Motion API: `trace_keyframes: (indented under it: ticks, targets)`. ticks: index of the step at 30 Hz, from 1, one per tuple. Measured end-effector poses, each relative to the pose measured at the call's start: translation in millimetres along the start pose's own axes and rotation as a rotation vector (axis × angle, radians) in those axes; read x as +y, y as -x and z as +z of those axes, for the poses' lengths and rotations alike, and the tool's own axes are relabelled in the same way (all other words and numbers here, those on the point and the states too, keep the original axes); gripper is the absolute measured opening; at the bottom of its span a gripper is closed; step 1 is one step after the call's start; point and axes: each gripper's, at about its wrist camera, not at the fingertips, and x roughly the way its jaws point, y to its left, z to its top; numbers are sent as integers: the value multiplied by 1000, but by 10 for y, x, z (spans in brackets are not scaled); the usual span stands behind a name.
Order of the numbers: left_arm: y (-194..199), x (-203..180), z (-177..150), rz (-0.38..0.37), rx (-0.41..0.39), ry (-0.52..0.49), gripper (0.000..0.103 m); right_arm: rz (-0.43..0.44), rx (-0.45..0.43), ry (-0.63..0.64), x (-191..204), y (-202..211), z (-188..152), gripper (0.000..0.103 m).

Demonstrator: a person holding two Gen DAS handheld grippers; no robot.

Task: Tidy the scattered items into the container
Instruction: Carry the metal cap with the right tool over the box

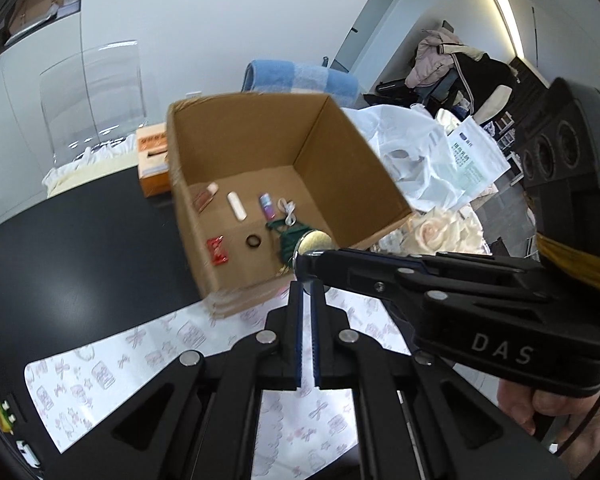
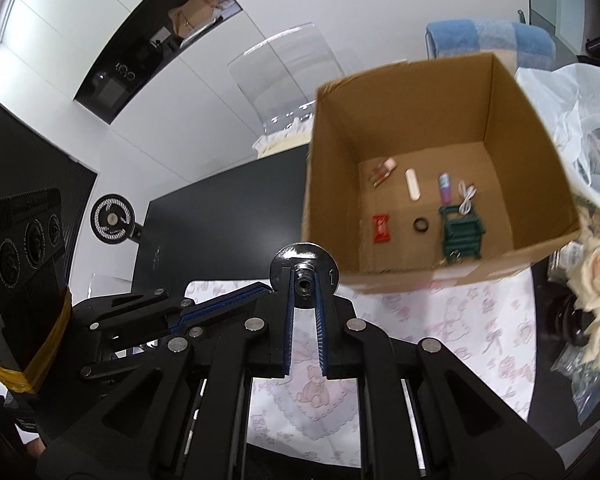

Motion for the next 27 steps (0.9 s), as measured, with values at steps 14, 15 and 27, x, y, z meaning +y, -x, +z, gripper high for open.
trace_keyframes:
  ticks: [14,15,27]
  targets:
    - [-396,-418,569,32,-11,-42,3,17,-76,6,-528,295,533,10]
    - [-431,-427,597,32,-11,-42,3,17,-77,6,-558,295,567,10]
    - [-864,-403,798,34,37,-18,3,14,-53,-21,-950,74,849,10]
